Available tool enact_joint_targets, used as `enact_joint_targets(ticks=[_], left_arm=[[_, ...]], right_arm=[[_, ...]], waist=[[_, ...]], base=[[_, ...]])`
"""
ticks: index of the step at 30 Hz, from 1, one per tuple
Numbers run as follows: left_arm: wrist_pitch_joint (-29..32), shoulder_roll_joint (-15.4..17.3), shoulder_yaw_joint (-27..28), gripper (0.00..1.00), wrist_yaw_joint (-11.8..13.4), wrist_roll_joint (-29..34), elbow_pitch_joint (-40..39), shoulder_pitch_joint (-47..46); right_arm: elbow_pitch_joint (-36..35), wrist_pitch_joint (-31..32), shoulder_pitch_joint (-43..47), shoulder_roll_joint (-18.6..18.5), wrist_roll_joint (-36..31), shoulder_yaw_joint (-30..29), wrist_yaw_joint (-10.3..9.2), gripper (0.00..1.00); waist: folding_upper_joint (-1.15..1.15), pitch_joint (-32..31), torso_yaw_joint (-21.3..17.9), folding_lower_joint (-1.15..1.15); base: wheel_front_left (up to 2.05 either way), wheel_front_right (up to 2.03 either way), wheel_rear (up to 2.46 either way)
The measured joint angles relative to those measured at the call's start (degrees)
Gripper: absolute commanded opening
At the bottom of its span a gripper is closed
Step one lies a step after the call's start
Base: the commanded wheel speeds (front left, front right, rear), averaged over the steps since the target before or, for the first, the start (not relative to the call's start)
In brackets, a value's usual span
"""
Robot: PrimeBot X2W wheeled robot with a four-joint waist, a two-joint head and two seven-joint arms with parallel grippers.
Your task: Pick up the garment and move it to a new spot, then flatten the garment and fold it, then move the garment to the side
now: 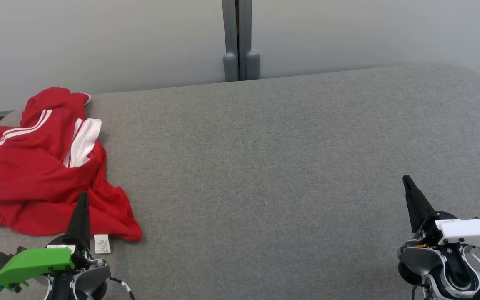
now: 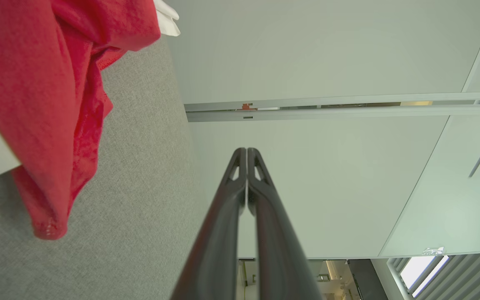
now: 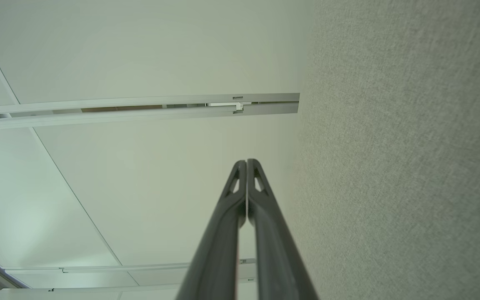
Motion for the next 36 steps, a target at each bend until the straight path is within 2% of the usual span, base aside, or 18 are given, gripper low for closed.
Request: enact_joint_targets(ticks=[4,5,11,18,27,30,36], left_arm=[[-0.01,0.00,0.00,0.00,0.00,0.00,0.01,0.00],[-0.01,0.00,0.00,1.00,0.00,0.00,0.01,0.00],[-1.21,-0.36,-0.88,1.00,0.09,0.56,0.93,1.31],[-3.19,-0.37,-1.68,1.00,0.09,3.75,0.42,1.85],[-5.27,-0.36,-2.55,1.00,0.09,11.83,-0.67,2.35],[-6.32,-0.36,-2.66,1.00,0.09,17.69,-1.11,2.86],[-7.60,-0.33,-2.90,1.00,0.09,24.59,-1.69,3.14]], right_arm=[[0.00,0.00,0.00,0.00,0.00,0.00,0.00,0.00],[0.00,0.00,0.00,0.00,0.00,0.00,0.00,1.00],[1.02,-1.20,1.38,0.34,-1.12,0.78,-0.01,1.00],[0.35,-3.14,1.46,0.33,-6.45,1.74,-0.01,1.00],[-1.98,-5.20,1.82,0.32,-17.47,2.69,-0.01,1.00],[-3.58,-6.30,1.82,0.32,-25.27,3.32,-0.01,1.00],[-4.65,-7.47,1.83,0.31,-33.03,3.72,-0.01,1.00]], waist=[[0.00,0.00,0.00,0.00],[0.00,0.00,0.00,0.00],[0.00,0.02,0.00,0.00],[0.00,0.12,0.06,0.00],[0.00,0.26,0.18,0.00],[0.00,0.29,0.25,0.00],[0.00,0.35,0.30,0.00]], base=[[0.00,0.00,0.00],[0.00,0.00,0.00],[0.00,0.00,0.00],[0.00,0.00,0.00],[0.00,0.00,0.00],[0.00,0.00,0.00],[0.00,0.00,0.00]])
